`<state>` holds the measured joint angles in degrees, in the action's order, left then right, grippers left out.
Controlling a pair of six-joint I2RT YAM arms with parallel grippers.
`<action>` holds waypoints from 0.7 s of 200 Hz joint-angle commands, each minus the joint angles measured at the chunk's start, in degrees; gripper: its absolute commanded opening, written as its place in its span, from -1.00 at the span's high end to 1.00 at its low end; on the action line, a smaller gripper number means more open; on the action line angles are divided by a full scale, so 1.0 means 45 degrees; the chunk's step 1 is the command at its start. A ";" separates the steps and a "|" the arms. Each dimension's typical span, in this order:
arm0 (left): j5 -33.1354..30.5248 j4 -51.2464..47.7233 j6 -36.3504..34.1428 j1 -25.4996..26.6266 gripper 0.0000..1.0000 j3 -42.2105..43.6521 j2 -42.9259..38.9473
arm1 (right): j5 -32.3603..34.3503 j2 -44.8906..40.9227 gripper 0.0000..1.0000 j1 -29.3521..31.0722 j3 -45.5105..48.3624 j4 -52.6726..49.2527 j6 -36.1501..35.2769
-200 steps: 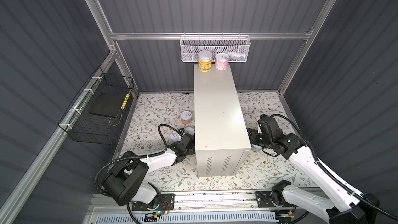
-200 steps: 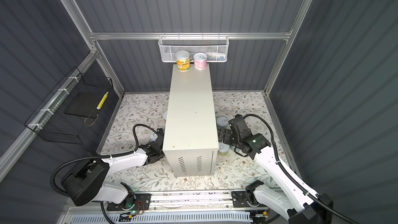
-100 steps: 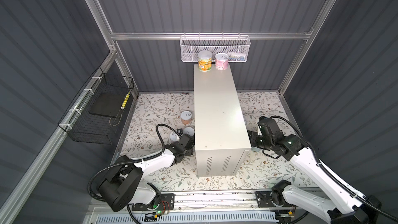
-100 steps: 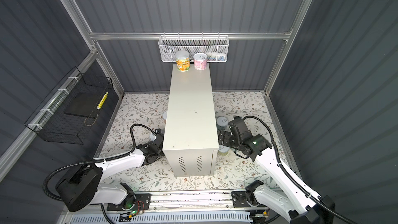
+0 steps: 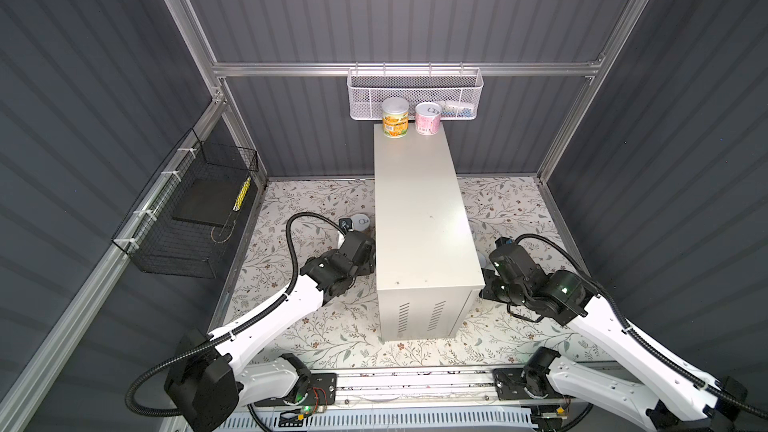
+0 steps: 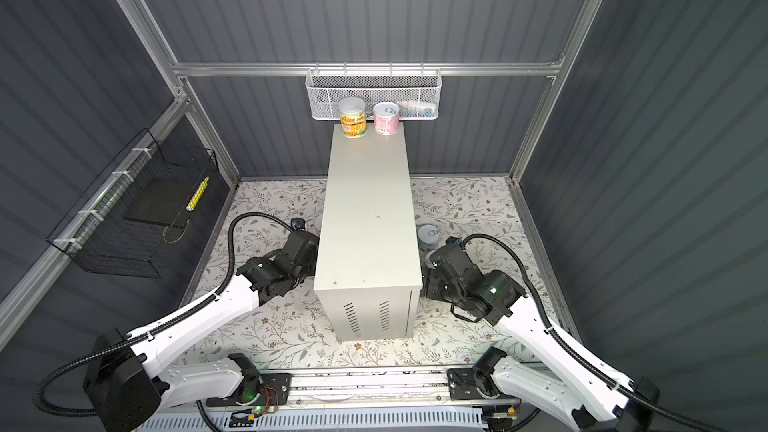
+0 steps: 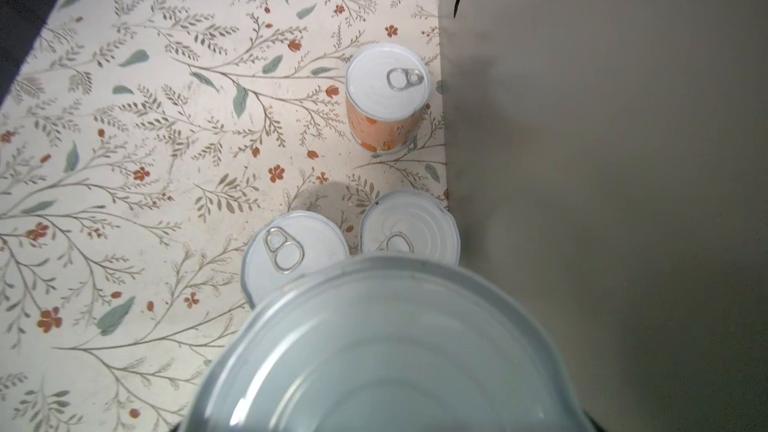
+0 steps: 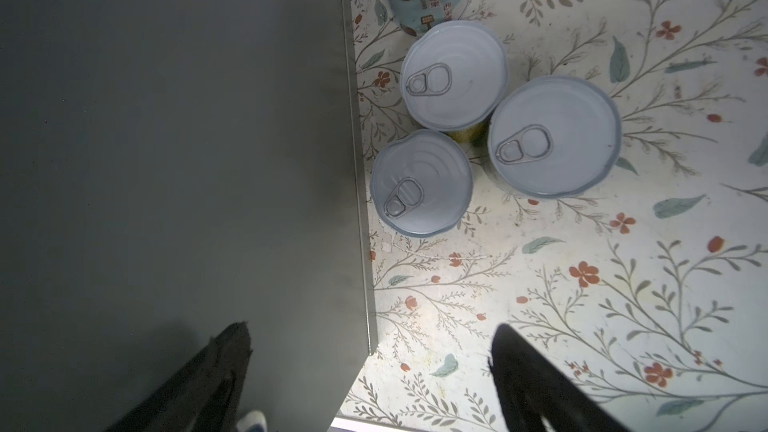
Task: Place and organize the canned foods onto the counter
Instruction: 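Close the left gripper on a white-lidded can and lift it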
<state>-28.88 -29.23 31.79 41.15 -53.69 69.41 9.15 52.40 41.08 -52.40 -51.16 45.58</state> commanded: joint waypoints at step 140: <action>0.0473 -0.1975 -0.2517 -0.2584 0.05 -0.3468 -0.0406 | 0.1079 0.0792 -0.86 0.0944 -0.0523 0.0248 0.0381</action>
<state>-24.86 -36.45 24.47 31.00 -61.80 67.72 12.10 57.34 44.86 -53.17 -50.72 46.30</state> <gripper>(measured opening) 0.773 0.926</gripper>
